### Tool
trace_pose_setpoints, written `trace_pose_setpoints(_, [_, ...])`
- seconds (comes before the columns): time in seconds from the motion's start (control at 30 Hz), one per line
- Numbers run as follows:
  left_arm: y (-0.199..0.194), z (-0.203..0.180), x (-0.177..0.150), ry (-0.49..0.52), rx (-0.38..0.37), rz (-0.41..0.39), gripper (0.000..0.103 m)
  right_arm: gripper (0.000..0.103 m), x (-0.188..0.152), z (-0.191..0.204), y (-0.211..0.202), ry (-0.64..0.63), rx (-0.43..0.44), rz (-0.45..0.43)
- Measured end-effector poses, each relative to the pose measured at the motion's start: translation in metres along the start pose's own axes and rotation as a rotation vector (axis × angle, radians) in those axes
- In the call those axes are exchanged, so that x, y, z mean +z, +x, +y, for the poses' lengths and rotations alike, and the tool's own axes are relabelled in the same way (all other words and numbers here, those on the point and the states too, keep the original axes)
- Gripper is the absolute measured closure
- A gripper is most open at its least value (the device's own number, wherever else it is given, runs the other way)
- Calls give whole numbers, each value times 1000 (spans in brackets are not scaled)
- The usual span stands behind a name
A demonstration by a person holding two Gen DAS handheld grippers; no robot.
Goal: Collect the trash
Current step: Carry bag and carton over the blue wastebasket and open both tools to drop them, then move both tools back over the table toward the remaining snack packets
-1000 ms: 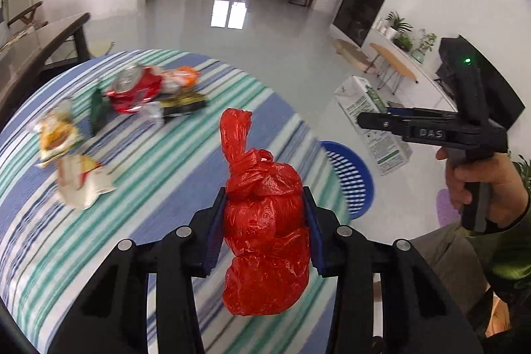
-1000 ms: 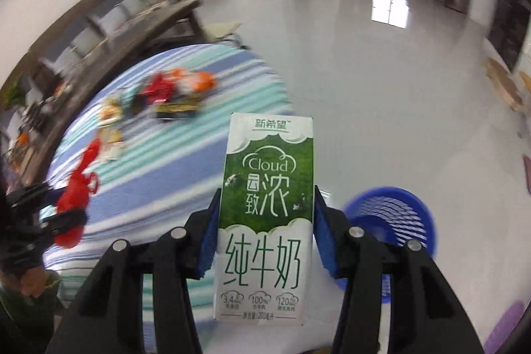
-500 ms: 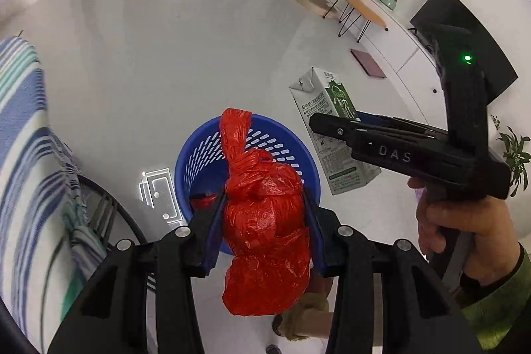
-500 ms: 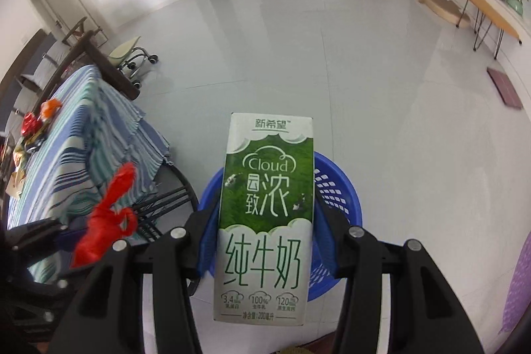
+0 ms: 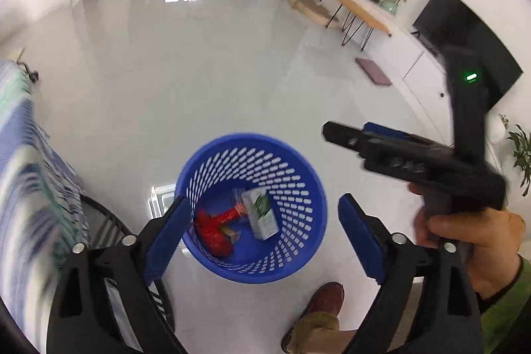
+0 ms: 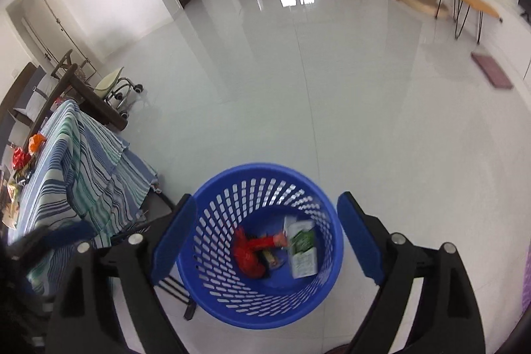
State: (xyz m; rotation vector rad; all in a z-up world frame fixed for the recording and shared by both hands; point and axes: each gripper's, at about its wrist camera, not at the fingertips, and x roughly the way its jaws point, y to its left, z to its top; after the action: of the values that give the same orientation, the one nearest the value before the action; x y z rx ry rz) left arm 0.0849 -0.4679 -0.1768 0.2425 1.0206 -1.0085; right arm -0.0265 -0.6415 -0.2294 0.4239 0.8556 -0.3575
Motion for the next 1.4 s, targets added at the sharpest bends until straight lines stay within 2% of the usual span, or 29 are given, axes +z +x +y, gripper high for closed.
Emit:
trace_pose_setpoints(0.1, [-52, -5, -10, 33, 8, -68, 6, 6, -12, 24, -24, -52, 12, -77])
trace_pose_setpoints(0.17, [-84, -1, -27, 45, 44, -94, 5, 5, -25, 47, -37, -112, 22, -114])
trace_pose_setpoints(0.27, [-123, 20, -62, 25, 117, -100, 5, 5, -54, 94, -50, -204, 60, -126])
trace_pose_setpoints(0.37, [-155, 57, -101, -32, 212, -89, 5, 5, -79, 142, -58, -264, 115, -126])
trace_pose_setpoints(0.5, [-192, 116, -145, -114, 337, -68, 5, 5, -102, 217, -70, -357, 223, -98])
trace_pose_setpoints(0.67, [-239, 190, -192, -227, 471, -64, 5, 5, -111, 308, -63, -459, 287, -21])
trace_pose_setpoints(0.77, [-261, 226, -209, -289, 522, -66, 5, 5, -112, 358, -51, -523, 293, 32])
trace_pose_setpoints(0.9, [-280, 254, -225, -331, 539, -65, 5, 5, -123, 405, -28, -623, 270, 86])
trace_pose_setpoints(1.07, [-302, 281, -221, -334, 522, -72, 5, 5, -138, 434, -18, -730, 236, 100])
trace_pose_setpoints(1.13, [-313, 293, -205, -322, 524, -90, 5, 5, -143, 438, -11, -738, 229, 114])
trace_pose_setpoints(1.3, [-322, 324, -147, -275, 544, -116, 5, 5, -142, 438, -8, -717, 241, 103])
trace_pose_setpoints(1.4, [-307, 355, -109, -273, 537, -77, 5, 5, -143, 440, -7, -714, 234, 96])
